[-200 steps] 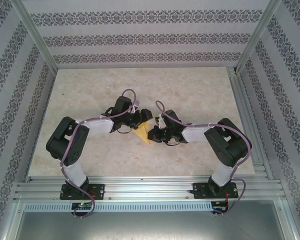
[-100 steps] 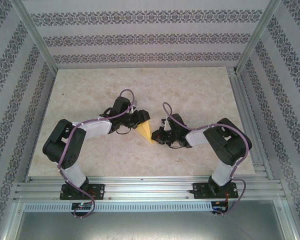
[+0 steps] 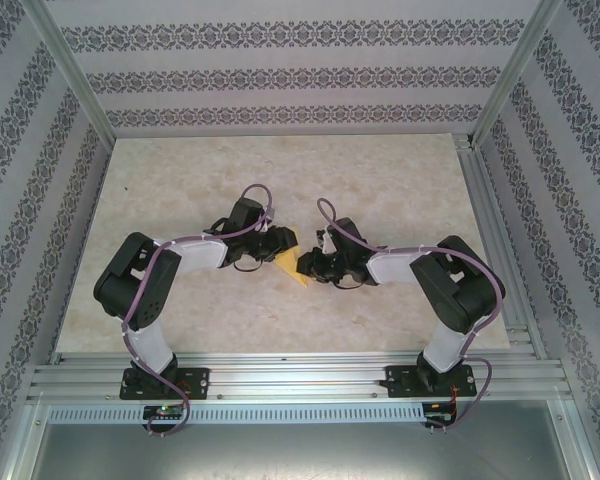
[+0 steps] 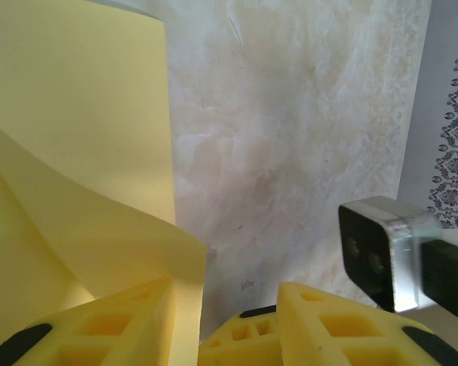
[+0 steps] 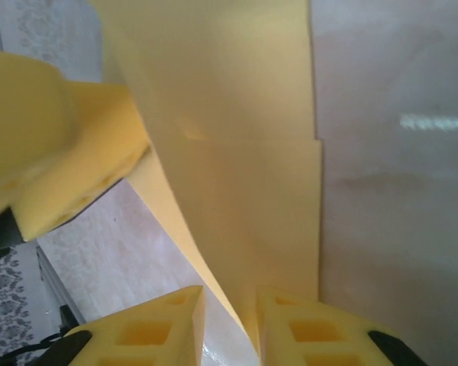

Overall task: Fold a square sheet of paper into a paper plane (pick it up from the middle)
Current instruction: Fourth fold the wing at the center of the table.

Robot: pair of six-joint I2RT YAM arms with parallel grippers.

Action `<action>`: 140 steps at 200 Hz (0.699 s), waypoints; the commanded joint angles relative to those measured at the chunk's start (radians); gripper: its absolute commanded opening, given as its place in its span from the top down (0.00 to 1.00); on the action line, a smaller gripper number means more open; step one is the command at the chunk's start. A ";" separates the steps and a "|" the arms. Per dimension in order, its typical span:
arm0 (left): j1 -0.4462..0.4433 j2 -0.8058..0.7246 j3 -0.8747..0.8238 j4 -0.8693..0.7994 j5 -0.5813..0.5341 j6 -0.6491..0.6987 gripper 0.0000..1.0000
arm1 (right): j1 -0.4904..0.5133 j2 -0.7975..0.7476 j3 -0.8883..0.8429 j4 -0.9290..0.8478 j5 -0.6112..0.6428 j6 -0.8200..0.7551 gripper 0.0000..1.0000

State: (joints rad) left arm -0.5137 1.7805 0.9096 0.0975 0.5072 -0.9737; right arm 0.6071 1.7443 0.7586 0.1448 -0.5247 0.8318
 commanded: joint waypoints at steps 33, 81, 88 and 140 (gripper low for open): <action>-0.012 0.020 0.013 0.016 0.000 0.013 0.59 | 0.019 0.029 0.142 -0.242 0.078 -0.200 0.73; -0.013 0.025 0.015 0.019 0.006 0.010 0.59 | 0.027 0.091 0.216 -0.302 0.100 -0.251 0.71; -0.013 0.026 0.016 0.022 0.007 0.009 0.59 | 0.029 0.096 0.221 -0.307 0.106 -0.254 0.71; -0.013 0.026 0.018 0.031 0.014 0.001 0.59 | 0.051 0.116 0.249 -0.309 0.125 -0.271 0.70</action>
State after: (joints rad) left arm -0.5137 1.7939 0.9096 0.0975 0.5110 -0.9737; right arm 0.6395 1.8557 0.9791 -0.1497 -0.4397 0.5957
